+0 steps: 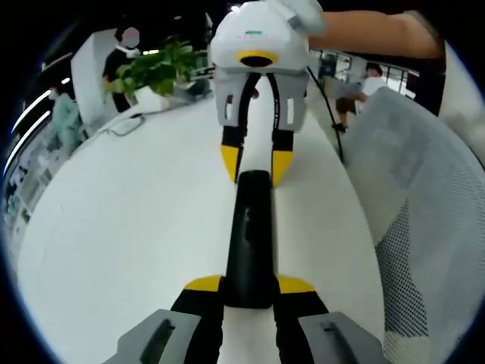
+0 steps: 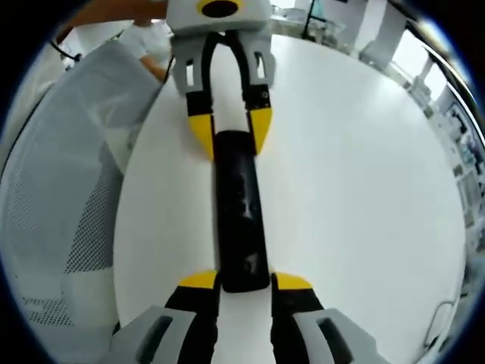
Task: Press the specified remote control buttons in sequence, fully releasing each button before pressing the next.
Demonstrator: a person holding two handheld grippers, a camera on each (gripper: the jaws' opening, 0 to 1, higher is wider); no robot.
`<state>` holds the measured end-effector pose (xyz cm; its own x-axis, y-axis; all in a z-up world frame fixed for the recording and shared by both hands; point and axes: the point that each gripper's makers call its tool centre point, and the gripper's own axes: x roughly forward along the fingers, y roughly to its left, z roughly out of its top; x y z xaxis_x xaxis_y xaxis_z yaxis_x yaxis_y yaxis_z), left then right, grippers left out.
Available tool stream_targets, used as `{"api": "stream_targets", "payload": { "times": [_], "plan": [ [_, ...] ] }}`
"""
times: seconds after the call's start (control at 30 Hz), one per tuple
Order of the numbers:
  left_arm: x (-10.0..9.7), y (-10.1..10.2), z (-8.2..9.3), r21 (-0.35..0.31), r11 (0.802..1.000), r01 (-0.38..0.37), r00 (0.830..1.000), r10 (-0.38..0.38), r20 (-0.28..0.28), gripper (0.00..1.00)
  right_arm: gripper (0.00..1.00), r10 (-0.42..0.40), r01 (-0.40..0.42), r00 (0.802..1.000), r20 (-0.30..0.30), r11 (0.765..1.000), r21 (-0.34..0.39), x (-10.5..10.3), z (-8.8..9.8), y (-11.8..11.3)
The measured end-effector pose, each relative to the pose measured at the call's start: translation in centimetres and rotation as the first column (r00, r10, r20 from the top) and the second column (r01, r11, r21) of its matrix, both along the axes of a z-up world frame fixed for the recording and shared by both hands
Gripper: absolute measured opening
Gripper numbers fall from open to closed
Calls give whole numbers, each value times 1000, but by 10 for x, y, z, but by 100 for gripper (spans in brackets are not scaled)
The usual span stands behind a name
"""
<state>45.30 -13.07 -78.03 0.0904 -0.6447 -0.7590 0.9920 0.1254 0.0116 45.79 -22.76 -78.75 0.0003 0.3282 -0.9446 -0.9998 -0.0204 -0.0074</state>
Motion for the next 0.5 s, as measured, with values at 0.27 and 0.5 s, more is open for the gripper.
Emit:
{"api": "stream_targets", "payload": {
  "times": [0.27, 0.5],
  "plan": [
    [0, 0, 0, -1, 1000, 2, 1000, -2, 0, 24, 21, -9, 9, 1000, 2, 1000, 15, -1, 1, 0],
    [0, -1, 0, 2, 1000, 3, 1000, -3, -2, 24, 21, -7, 7, 1000, 5, 1000, 8, -3, 1, 0]
  ]
}}
